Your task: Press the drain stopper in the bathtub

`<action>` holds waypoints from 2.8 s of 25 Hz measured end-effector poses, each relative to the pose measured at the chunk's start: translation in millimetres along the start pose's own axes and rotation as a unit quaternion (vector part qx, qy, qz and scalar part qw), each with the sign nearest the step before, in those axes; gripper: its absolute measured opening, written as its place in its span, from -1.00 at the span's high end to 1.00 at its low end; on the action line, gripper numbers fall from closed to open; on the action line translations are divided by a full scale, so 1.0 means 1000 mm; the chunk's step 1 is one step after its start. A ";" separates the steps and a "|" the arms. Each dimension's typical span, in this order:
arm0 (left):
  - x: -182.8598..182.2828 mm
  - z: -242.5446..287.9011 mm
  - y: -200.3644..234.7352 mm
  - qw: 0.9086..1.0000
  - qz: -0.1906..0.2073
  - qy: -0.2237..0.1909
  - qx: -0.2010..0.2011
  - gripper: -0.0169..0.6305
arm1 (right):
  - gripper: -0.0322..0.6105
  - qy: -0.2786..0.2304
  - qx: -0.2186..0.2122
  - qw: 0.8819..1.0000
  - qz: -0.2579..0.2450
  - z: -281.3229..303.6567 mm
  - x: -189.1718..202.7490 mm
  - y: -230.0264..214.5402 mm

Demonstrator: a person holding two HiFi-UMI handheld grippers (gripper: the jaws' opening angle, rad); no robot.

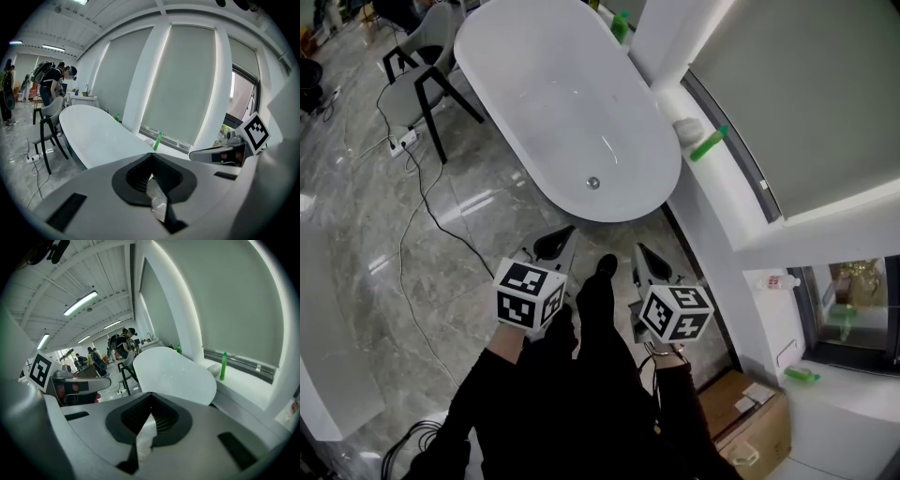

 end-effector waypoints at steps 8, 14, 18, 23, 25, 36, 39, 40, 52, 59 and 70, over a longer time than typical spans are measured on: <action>-0.013 0.055 0.012 1.000 -0.001 0.020 -0.005 0.93 | 0.89 0.015 -0.002 1.000 0.007 0.036 -0.030 -0.036; -0.016 0.103 0.027 0.999 -0.012 0.044 -0.013 0.93 | 0.89 0.046 -0.009 0.999 0.008 0.073 -0.045 -0.066; -0.021 0.131 0.039 0.998 -0.021 0.057 -0.025 0.93 | 0.89 0.063 -0.017 0.998 0.005 0.096 -0.061 -0.082; -0.022 0.165 0.052 0.996 -0.032 0.078 -0.033 0.93 | 0.89 0.086 -0.023 0.996 0.002 0.122 -0.077 -0.101; -0.023 0.176 0.057 0.995 -0.035 0.086 -0.036 0.93 | 0.89 0.093 -0.024 0.995 0.001 0.131 -0.082 -0.108; -0.030 0.242 0.074 0.991 -0.041 0.119 -0.051 0.93 | 0.89 0.117 -0.033 0.993 -0.004 0.165 -0.109 -0.152; -0.031 0.257 0.076 0.990 -0.037 0.125 -0.052 0.93 | 0.89 0.124 -0.034 0.992 0.000 0.173 -0.109 -0.161; -0.031 0.261 0.077 0.990 -0.036 0.128 -0.052 0.93 | 0.89 0.126 -0.034 0.991 0.002 0.176 -0.109 -0.163; -0.013 0.308 0.101 0.987 -0.030 0.156 -0.029 0.93 | 0.89 0.150 -0.034 0.988 0.013 0.228 -0.093 -0.175; 0.025 0.359 0.134 0.984 -0.036 0.174 -0.003 0.93 | 0.89 0.162 -0.013 0.986 0.033 0.285 -0.070 -0.191; 0.090 0.418 0.177 0.972 -0.057 0.225 0.029 0.93 | 0.89 0.202 0.008 0.978 0.055 0.362 -0.031 -0.204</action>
Point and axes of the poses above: the fingertips, and each gripper's own axes: z forward along the fingers, y to its left, x out of its underside, the point moved 8 cm from there along -z, backward along the fingers, and after that the axes turned 8 degrees about z, right-handed, at the moved point
